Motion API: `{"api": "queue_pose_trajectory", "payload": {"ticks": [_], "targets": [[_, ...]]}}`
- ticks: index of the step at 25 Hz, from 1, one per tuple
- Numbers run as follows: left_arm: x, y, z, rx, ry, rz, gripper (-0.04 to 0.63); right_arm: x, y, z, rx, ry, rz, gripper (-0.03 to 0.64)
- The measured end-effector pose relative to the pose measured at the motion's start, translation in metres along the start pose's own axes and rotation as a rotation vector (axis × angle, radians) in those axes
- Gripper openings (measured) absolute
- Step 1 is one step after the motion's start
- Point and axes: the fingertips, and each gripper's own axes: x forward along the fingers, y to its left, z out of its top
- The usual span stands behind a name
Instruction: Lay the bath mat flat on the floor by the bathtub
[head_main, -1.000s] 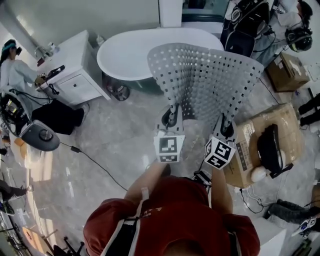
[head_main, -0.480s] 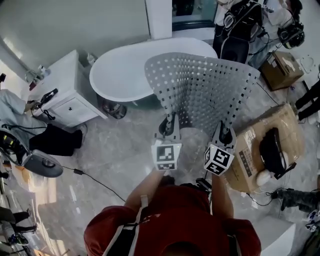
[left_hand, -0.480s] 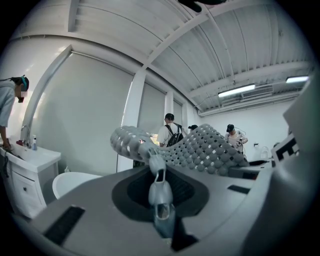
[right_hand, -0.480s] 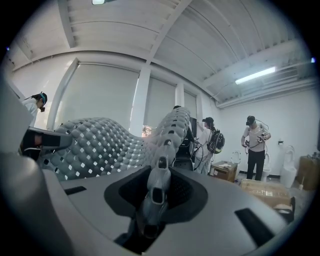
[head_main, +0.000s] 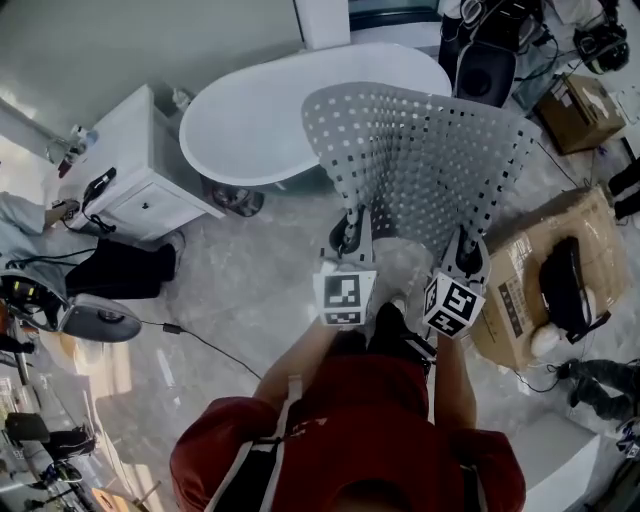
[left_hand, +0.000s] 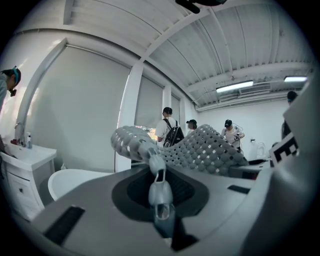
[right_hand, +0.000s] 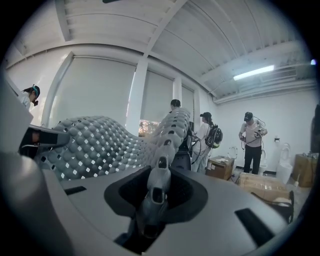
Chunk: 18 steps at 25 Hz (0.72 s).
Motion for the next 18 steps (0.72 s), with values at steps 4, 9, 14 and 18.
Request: {"api": "queue_pose_trajectory", "payload": {"ticks": [4,9,14,18], "targets": [[0.019,-0.006,-0.021,0.003,0.036,0.000,0.049,0.020,-0.004,-0.021,-0.002,0.029,0.010,0.087],[0.042,-0.012,-0.058,-0.016,0.117,0.014,0.048,0.048,-0.008,-0.054,-0.023,0.098,0.039,0.087],[0.072,-0.026,-0.097,-0.039,0.194,0.037,0.049,0.080,-0.025,-0.090,-0.042,0.168,0.064,0.087],[0.088,-0.032,-0.125,-0.050,0.253,0.051,0.048,0.101,-0.031,-0.119,-0.052,0.226,0.088,0.087]]}}
